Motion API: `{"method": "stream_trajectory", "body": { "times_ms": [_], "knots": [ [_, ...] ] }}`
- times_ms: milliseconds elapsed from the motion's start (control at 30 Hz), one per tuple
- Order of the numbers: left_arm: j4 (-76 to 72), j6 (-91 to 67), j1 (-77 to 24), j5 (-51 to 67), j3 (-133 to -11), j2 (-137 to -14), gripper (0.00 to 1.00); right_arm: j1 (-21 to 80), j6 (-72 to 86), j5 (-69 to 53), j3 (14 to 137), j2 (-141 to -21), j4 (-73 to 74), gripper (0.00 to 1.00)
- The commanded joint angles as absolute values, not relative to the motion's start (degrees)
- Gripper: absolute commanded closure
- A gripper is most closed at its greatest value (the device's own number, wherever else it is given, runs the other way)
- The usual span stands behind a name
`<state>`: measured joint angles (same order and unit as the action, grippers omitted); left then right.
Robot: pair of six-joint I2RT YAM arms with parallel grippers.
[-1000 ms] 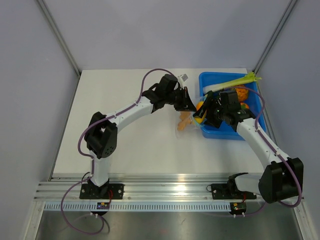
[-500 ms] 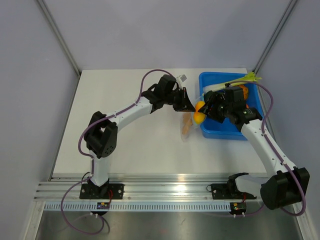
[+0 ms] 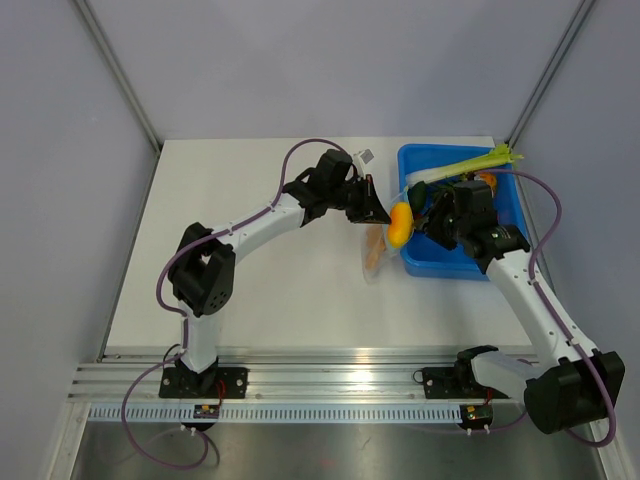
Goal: Place the food in the zip-top bag and seal the zipper
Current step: Adjust the zipper on the food storage bag.
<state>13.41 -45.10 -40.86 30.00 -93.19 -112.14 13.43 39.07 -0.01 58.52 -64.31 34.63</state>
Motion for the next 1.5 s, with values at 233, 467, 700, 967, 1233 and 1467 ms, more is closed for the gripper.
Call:
{"method": "stream_trajectory", "body": {
  "times_ms": [233, 467, 700, 967, 1233, 1467],
  "knots": [
    [10.5, -45.4, -40.7, 32.3, -93.1, -110.0, 1.00, 12.3, 40.4, -2.2, 56.4, -66.9, 32.5, 0.52],
    [10.4, -45.5, -40.7, 32.3, -92.8, -110.0, 1.00, 12.4, 40.3, -6.8, 54.8, -70.9, 28.6, 0.57],
    [10.6, -45.3, -40.7, 32.3, -93.0, -109.7, 1.00, 12.3, 40.5, -7.7, 54.8, -72.7, 27.2, 0.81],
    [20.6, -37.5, -37.2, 28.1, -94.1, -106.0, 1.00, 12.4, 38.6, -6.6, 58.5, -70.5, 30.1, 1.00],
    [21.8, -35.3, -31.9, 27.3, -86.0, -97.9, 1.00, 13.9, 40.9, -13.4, 60.3, -71.0, 26.5, 1.00],
    [23.7, -35.1, -33.5, 27.8, -86.9, -99.6, 1.00, 18.6, 40.5, -10.4, 65.0, -75.7, 26.4, 1.00]
  ]
}}
